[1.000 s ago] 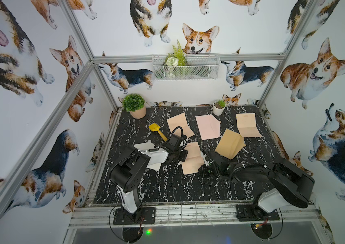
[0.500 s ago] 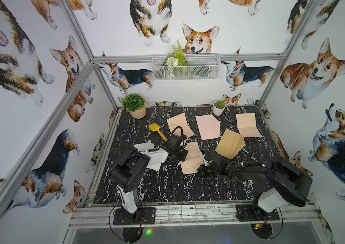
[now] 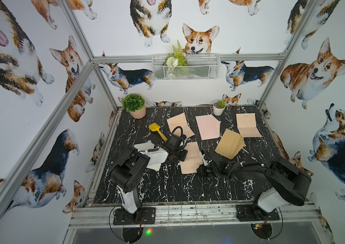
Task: Take the letter paper out of the envelope
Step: Adjust the letter paper at the center of the board.
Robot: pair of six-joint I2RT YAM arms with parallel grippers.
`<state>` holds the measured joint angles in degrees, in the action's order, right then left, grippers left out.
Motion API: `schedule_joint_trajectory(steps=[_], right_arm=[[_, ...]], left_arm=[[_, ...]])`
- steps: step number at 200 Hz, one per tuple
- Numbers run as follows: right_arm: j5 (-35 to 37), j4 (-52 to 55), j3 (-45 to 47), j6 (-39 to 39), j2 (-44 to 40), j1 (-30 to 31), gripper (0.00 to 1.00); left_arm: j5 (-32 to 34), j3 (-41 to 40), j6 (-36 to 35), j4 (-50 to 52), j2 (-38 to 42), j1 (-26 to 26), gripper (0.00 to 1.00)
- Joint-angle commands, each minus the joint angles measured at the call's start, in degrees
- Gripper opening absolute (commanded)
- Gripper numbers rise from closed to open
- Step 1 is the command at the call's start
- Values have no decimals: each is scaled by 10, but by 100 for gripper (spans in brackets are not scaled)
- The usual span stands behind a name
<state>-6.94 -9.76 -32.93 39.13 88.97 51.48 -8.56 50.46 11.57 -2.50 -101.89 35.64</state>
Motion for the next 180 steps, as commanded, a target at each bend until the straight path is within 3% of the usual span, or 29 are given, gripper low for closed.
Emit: schedule_joint_trajectory(steps=[1,180], right_arm=[[-11,40,3,11,7,1,0],[-9,41,15,21,2,9,0]], left_arm=[[13,-1,-5,22,3,0,0],[17,-6,-5,18,12,-1,0]])
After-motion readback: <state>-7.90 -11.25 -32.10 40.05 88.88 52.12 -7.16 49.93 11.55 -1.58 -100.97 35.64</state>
